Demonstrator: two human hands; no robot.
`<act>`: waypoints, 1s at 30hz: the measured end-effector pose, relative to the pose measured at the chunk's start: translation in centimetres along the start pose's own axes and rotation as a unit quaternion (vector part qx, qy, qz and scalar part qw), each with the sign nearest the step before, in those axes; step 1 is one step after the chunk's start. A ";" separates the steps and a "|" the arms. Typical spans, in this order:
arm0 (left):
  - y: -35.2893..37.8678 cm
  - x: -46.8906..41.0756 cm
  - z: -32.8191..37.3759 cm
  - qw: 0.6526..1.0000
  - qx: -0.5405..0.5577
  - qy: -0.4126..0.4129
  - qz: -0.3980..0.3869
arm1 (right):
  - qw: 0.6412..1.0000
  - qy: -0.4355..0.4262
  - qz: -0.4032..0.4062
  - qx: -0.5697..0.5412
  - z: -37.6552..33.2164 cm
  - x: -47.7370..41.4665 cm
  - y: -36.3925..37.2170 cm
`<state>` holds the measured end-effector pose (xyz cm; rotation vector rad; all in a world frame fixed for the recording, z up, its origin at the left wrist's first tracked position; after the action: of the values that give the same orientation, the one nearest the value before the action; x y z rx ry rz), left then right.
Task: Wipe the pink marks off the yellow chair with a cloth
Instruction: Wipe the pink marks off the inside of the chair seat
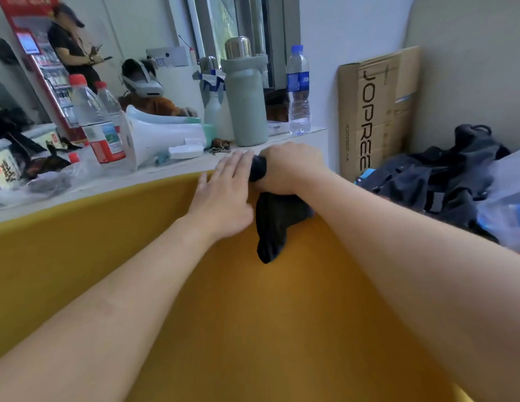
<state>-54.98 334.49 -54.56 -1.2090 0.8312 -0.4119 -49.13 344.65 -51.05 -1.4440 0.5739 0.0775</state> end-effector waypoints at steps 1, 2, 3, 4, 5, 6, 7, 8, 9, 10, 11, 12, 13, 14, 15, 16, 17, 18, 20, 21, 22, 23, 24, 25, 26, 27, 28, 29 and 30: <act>0.4 -0.5 1.0 1.000 0.018 -0.006 -0.006 | 1.000 -0.002 0.003 -0.020 0.4 0.5 0.1; 0.8 -0.7 1.6 1.000 0.018 -0.006 -0.013 | 0.999 -0.002 0.004 -0.036 0.8 1.1 0.0; 1.3 -0.9 1.9 1.000 0.003 -0.006 -0.015 | 0.999 0.000 0.004 -0.043 1.1 1.9 -0.2; 1.7 -1.0 1.9 1.000 -0.011 -0.006 -0.015 | 0.999 0.009 0.004 -0.040 1.5 2.7 -0.4; 1.9 -1.0 2.0 1.000 -0.020 -0.003 -0.015 | 0.999 0.022 0.002 -0.032 1.9 3.6 -0.7; 2.0 -0.9 2.1 1.000 -0.021 -0.002 -0.019 | 0.999 0.033 -0.002 -0.025 2.2 4.6 -1.0; 2.0 -0.8 2.2 1.000 -0.014 -0.003 -0.024 | 0.999 0.042 0.000 -0.017 2.5 5.8 -1.3; 2.0 -0.8 2.2 0.999 -0.003 -0.010 -0.030 | 0.998 0.053 0.008 -0.011 2.8 7.3 -1.6; 2.0 -0.9 2.2 0.999 0.005 -0.017 -0.035 | 0.997 0.069 0.019 -0.012 3.2 9.1 -1.9; 1.9 -1.0 2.2 0.999 0.006 -0.021 -0.035 | 0.995 0.090 0.030 -0.016 3.6 11.5 -2.1; 1.7 -1.1 2.2 0.999 0.000 -0.023 -0.034 | 0.992 0.114 0.042 -0.021 3.9 14.1 -2.4; 1.9 -1.1 2.2 0.999 -0.006 -0.025 -0.036 | 0.989 0.140 0.045 -0.024 4.0 17.2 -2.5; 1.9 -1.1 2.3 0.999 -0.005 -0.028 -0.034 | 0.984 0.168 0.042 -0.029 3.8 20.4 -2.5; 1.8 -1.2 2.3 0.999 0.003 -0.033 -0.033 | 0.979 0.200 0.028 -0.037 3.4 23.4 -2.2; 1.8 -1.3 2.4 0.998 0.015 -0.041 -0.040 | 0.971 0.232 0.007 -0.047 3.0 25.9 -1.8; 1.6 -1.3 2.6 0.997 0.022 -0.049 -0.051 | 0.963 0.262 -0.012 -0.061 2.7 27.5 -1.3; 1.3 -1.0 3.0 0.996 0.026 -0.052 -0.063 | 0.955 0.285 -0.033 -0.077 2.8 28.6 -0.9; 0.9 -0.2 3.6 0.996 0.034 -0.046 -0.069 | 0.949 0.297 -0.053 -0.091 3.2 29.0 -0.5; 0.3 3.1 5.6 0.991 0.104 0.012 -0.080 | 0.944 0.300 -0.080 -0.108 4.0 28.3 -0.4; 0.4 6.0 6.8 0.981 0.155 0.059 -0.097 | 0.946 0.294 -0.085 -0.107 4.2 27.5 -0.4; 0.9 9.5 8.0 0.967 0.197 0.108 -0.124 | 0.951 0.282 -0.075 -0.098 4.3 26.7 -0.4; 1.8 13.3 9.0 0.950 0.223 0.151 -0.158 | 0.957 0.271 -0.048 -0.090 4.2 26.1 -0.2; 3.1 17.1 9.5 0.934 0.232 0.179 -0.206 | 0.961 0.263 -0.011 -0.089 4.0 25.7 0.1; 4.8 20.3 9.5 0.920 0.230 0.181 -0.260 | 0.961 0.259 0.025 -0.092 3.6 25.6 0.3; 6.6 23.0 9.1 0.911 0.216 0.168 -0.310 | 0.962 0.250 0.058 -0.091 3.3 25.6 0.3; 8.2 25.2 8.4 0.908 0.191 0.158 -0.339 | 0.964 0.240 0.080 -0.084 2.9 25.7 0.4; 9.3 26.9 7.9 0.912 0.163 0.157 -0.341 | 0.966 0.229 0.093 -0.072 2.7 25.8 0.5; 9.9 27.9 7.7 0.922 0.146 0.164 -0.320 | 0.968 0.225 0.099 -0.058 2.5 25.9 0.6; 10.1 28.4 7.5 0.928 0.145 0.171 -0.297 | 0.967 0.225 0.105 -0.048 2.3 26.0 0.6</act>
<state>-32.39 323.37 -72.82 -1.1052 0.6494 -1.2274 -26.15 339.43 -62.37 -1.4985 1.1087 -0.0585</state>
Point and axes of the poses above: each hand's wrist, its own x-axis away from the middle knuckle, its own y-axis out of the palm, z = x × y, the point moved 6 cm from there along -x, towards the middle knuckle, and after that the axes turned 15 degrees about -y, right-handed, at the moved point
